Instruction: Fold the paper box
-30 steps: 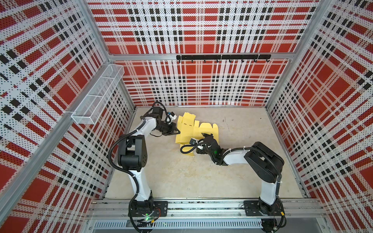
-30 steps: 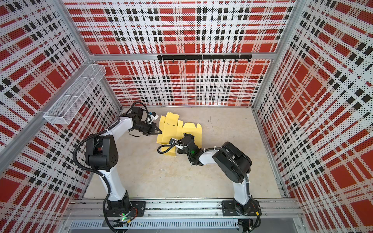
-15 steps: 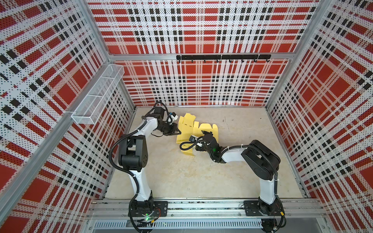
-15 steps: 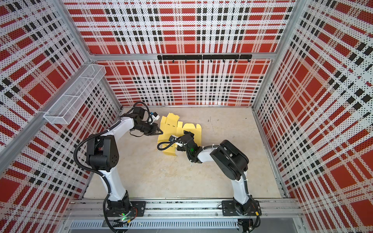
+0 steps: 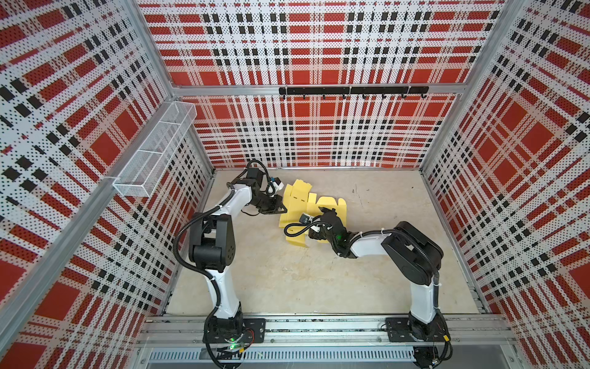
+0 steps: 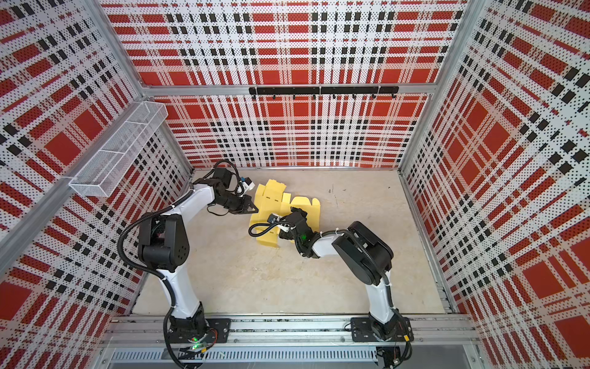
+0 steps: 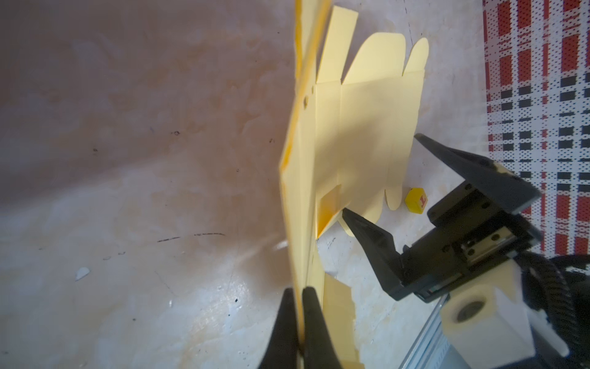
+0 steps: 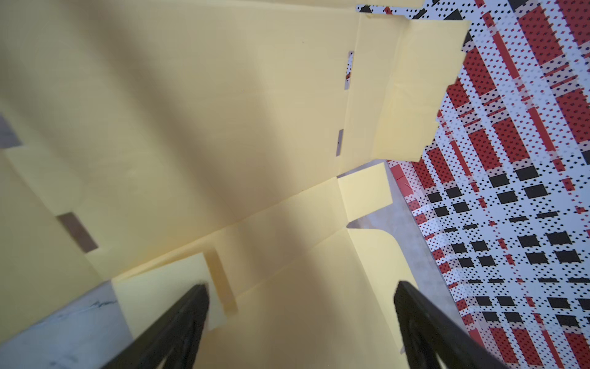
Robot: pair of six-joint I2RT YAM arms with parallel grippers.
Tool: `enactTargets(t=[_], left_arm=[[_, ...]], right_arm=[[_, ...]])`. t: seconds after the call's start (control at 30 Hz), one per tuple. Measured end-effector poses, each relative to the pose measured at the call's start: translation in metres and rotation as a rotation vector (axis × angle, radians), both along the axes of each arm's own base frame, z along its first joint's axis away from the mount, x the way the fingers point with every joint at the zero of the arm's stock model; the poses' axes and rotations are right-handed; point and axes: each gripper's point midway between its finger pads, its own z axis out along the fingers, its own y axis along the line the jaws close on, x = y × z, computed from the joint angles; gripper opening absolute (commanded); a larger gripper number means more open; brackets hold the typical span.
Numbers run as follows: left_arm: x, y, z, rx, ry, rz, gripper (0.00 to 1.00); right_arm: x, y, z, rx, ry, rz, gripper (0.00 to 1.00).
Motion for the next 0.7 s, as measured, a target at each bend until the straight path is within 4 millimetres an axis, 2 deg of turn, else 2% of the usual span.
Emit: enactTargets(t=[0.1,0.3,0.4,0.5,0.7], left_arm=[[0.006,-0.005,0.013,0.069,-0.057,-0.034,0.0],[0.02,-0.01,0.045,0.159,-0.181,-0.092,0.03],[0.028,-0.013,0.054,0.231,-0.239,-0.146,0.04],[0.036,-0.021,0.052,0.349,-0.314,-0.251,0.04],[0.034,-0.053,0.033,0.561,-0.413,-0.507,0.05]], right_arm=[[-0.006,-0.009,0.019,0.051,0.037,-0.013,0.93],[-0.004,-0.043,0.091,0.324,0.107,-0.102,0.9],[0.0,-0.066,0.117,0.488,0.172,-0.18,0.89],[0.01,-0.087,0.132,0.656,0.282,-0.271,0.84],[0.025,-0.11,0.159,0.973,0.534,-0.427,0.72]])
